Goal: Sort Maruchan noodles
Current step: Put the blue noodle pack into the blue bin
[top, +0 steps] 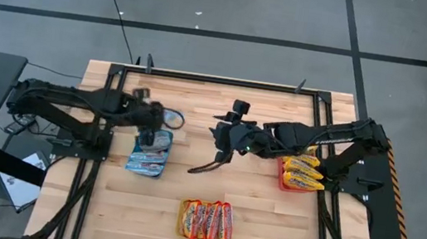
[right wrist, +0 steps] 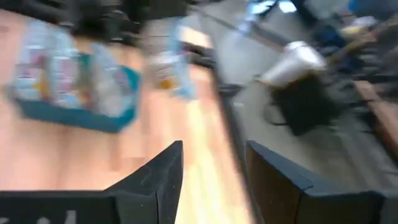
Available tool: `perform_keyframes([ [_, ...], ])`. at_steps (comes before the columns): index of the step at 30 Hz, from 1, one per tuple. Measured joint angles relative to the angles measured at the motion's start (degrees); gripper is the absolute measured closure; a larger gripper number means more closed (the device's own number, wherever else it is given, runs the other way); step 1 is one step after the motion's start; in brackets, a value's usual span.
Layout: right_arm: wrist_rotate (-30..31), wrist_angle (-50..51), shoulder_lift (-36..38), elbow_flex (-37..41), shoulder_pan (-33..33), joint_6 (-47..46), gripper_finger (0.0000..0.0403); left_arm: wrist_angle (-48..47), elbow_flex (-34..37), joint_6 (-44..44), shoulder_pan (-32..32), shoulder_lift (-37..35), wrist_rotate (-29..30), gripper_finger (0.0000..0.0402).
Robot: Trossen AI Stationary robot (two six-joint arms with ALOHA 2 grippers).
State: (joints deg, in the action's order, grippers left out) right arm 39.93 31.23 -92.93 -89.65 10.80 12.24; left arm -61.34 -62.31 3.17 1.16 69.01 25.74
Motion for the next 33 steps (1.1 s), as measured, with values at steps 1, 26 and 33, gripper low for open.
perform_keyframes([
  [1, -3.32, 0.20, -0.17, 0.11, -0.64, -0.35, 0.0223, -2.91, -0.24, 1.20, -0.73, -0.12, 2.04, 0.0323],
  [26, -44.73, -17.58, -45.53, -33.24, 1.08, -5.48, 0.0227, -17.17, -1.35, -9.67, -11.82, 1.51, -17.49, 0.0319],
  [33, -51.50, -14.65, -49.77, -39.42, 2.19, -7.97, 0.0227, -17.72, -1.46, -5.66, -8.71, 0.64, -30.11, 0.0324],
])
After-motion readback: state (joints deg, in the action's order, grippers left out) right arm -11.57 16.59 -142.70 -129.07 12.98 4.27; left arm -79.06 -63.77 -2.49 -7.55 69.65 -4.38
